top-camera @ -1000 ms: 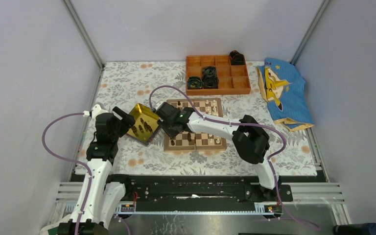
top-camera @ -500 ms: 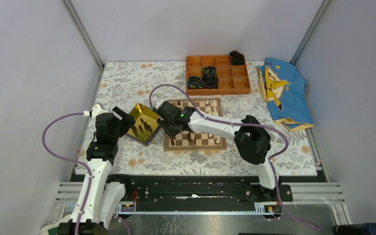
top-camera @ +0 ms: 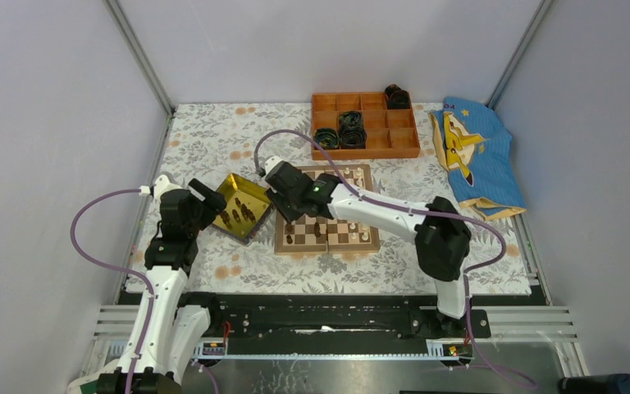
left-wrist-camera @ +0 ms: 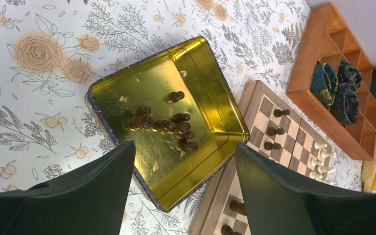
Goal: Set up the chess pieces on the board
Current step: Place the chess piece on the chessboard, then pick up the chess piece from the chessboard.
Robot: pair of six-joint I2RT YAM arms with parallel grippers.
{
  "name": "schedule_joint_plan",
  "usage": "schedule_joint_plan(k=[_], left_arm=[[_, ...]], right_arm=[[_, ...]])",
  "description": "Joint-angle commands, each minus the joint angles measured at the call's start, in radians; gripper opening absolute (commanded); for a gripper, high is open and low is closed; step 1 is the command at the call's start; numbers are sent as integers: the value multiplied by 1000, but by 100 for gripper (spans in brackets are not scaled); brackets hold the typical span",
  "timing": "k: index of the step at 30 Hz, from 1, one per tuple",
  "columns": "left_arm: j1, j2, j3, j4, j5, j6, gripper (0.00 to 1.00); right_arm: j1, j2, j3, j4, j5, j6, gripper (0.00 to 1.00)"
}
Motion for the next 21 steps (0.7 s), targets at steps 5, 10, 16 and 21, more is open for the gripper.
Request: schedule_joint_plan(k=[5, 10, 16, 21], left_arm=[[-7, -18, -19, 49, 29, -6, 82], [-6, -14, -20, 53, 46, -4, 82], [-6, -17, -20, 53, 56, -1, 83], [-7, -16, -19, 53, 58, 1, 84]], right_arm=[[9, -194, -106, -4, 151, 43, 42], [-9, -258, -193, -12, 186, 91, 42], [-45, -266, -239, -25, 145, 130, 42], [-54, -261, -252, -27, 105, 146, 42]])
